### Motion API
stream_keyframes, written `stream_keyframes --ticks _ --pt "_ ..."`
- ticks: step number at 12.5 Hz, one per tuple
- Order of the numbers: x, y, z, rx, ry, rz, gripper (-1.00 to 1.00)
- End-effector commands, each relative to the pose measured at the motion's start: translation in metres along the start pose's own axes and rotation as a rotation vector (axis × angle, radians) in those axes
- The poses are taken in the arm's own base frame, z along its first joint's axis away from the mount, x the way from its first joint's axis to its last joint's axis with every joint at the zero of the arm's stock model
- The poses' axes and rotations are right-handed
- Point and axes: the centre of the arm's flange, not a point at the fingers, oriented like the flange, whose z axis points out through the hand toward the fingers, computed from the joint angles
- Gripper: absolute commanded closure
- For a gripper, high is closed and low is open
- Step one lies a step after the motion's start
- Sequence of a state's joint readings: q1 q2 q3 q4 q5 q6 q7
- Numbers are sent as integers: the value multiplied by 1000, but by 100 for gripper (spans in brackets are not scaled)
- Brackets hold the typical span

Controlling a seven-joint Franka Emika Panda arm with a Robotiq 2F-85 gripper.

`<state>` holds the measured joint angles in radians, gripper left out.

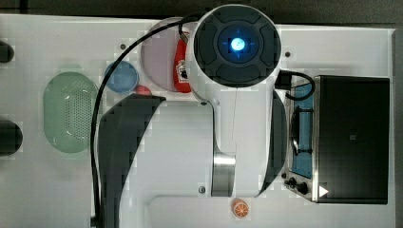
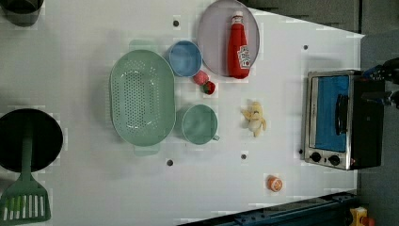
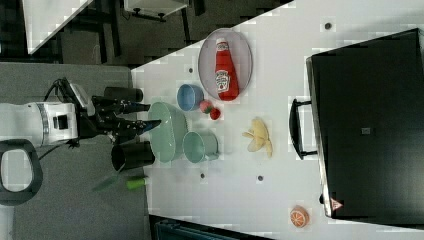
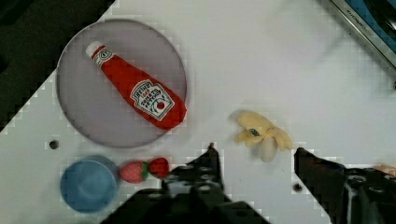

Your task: Pick Banana and place it in mug.

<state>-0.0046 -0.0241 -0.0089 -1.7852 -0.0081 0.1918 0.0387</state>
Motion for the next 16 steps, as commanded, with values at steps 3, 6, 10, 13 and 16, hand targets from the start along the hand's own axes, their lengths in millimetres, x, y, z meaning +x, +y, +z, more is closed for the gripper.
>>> stream_keyframes --ticks 3,6,10,13,16 --pt "-37 84 -44 -17 -52 12 -99" --pt "-35 77 25 -85 -120 -25 -100" --pt "-30 62 136 -92 -125 -108 -100" --pt "-31 58 218 -67 -106 -290 -100" --pt "-32 59 287 -61 -103 -543 -100"
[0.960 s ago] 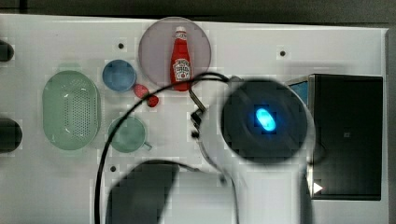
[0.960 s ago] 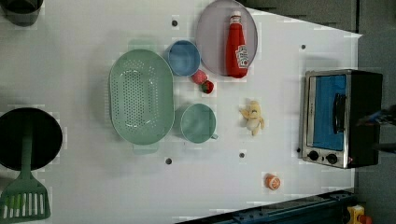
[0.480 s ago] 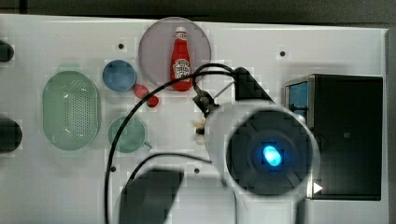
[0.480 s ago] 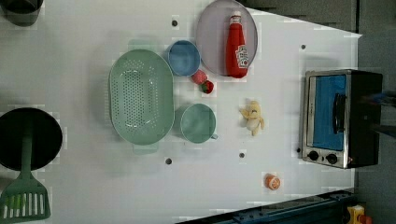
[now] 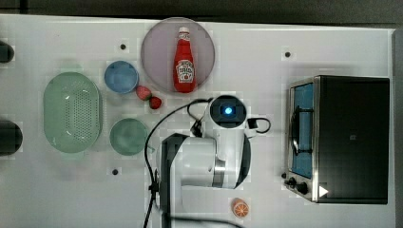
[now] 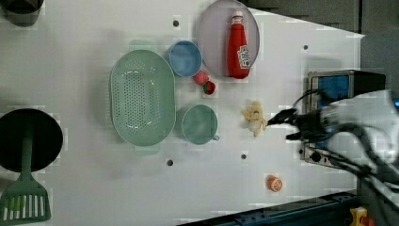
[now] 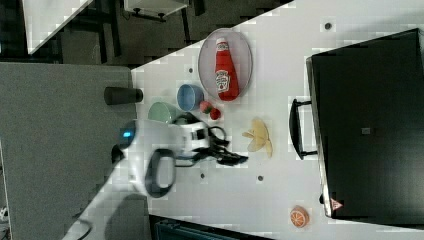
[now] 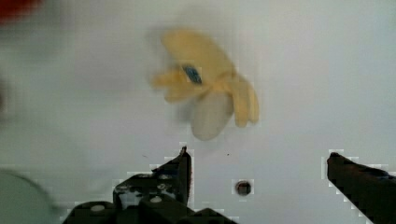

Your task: Pick Banana and place it in mug.

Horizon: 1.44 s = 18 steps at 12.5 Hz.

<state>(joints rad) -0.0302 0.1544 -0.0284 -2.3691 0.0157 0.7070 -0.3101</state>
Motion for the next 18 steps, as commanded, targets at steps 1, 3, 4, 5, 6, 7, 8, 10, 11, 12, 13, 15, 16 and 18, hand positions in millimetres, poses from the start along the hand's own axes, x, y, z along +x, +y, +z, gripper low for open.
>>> stream_keyframes --ticks 1,3,4,5,6,7,8,10,11,12,13,15,16,18 --pt "10 -8 -8 22 129 -340 -100" --pt "19 -13 23 17 149 -453 -100" --pt "23 -15 37 19 163 -461 -100" --pt "25 -16 50 20 167 -462 -100" --pt "24 -17 62 16 155 -465 -100" --pt "23 -16 71 12 142 -465 -100" --pt "23 -15 79 9 136 -464 -100" --pt "25 -18 84 17 164 -467 -100" --pt "23 -17 90 15 157 -467 -93" --pt "22 -16 92 13 152 -467 -69" --pt "22 -16 91 14 154 -468 -43" --pt "22 -16 87 16 162 -468 4" --pt "22 -16 84 18 166 -466 26" --pt "23 -15 75 22 182 -462 40"
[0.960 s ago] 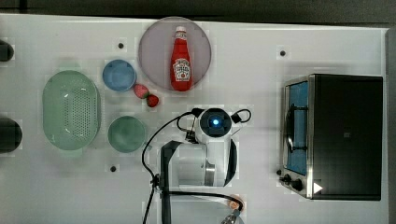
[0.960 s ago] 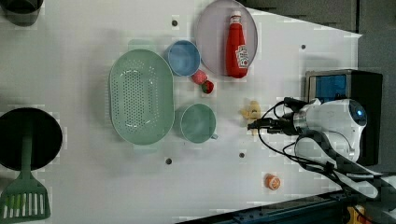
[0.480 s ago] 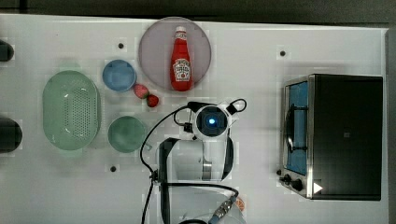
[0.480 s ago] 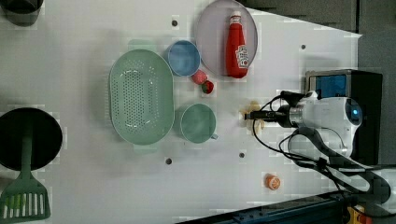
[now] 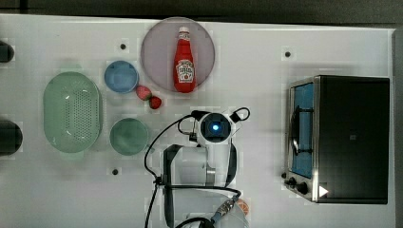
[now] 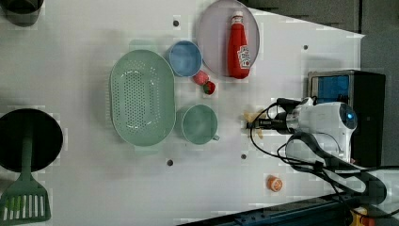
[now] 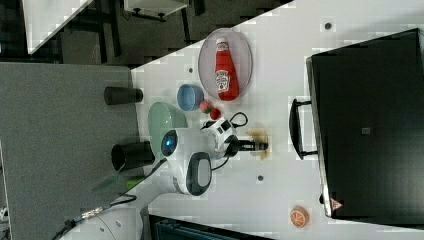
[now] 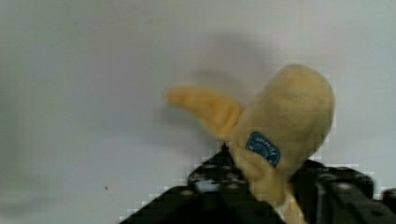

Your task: Pick Banana and place it in mug.

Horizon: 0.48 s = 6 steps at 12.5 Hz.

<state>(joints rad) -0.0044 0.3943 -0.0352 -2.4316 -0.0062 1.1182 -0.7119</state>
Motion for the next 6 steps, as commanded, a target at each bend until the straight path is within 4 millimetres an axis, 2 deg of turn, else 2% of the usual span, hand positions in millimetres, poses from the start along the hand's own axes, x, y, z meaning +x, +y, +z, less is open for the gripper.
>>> stream_keyframes --ticks 1,3,6 --pt "17 6 -37 7 86 -22 40" --pt "23 6 -70 12 150 -19 40" --pt "21 -4 -145 24 240 -26 40"
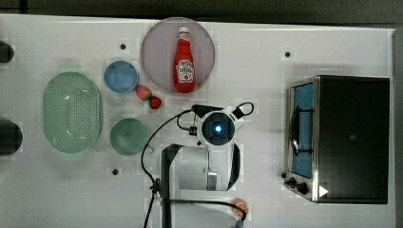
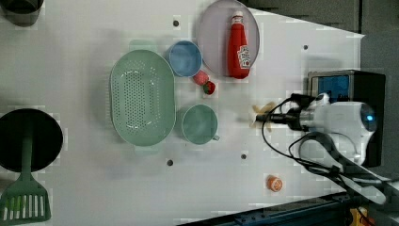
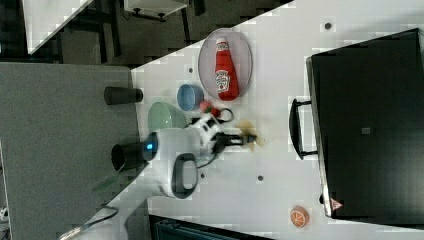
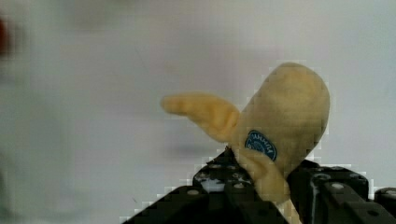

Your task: Pick Banana and place it in mug.

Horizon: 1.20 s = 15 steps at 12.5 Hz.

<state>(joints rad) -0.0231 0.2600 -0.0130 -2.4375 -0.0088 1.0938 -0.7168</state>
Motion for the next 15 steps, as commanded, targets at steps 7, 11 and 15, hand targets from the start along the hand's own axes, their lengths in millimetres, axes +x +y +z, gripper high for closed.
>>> stream_keyframes --ticks 7,11,15 --pt "-22 -83 -213 -31 -23 106 40" --pt "-43 -144 -247 -33 1 183 40" --pt "-64 -197 -220 -25 -68 303 40"
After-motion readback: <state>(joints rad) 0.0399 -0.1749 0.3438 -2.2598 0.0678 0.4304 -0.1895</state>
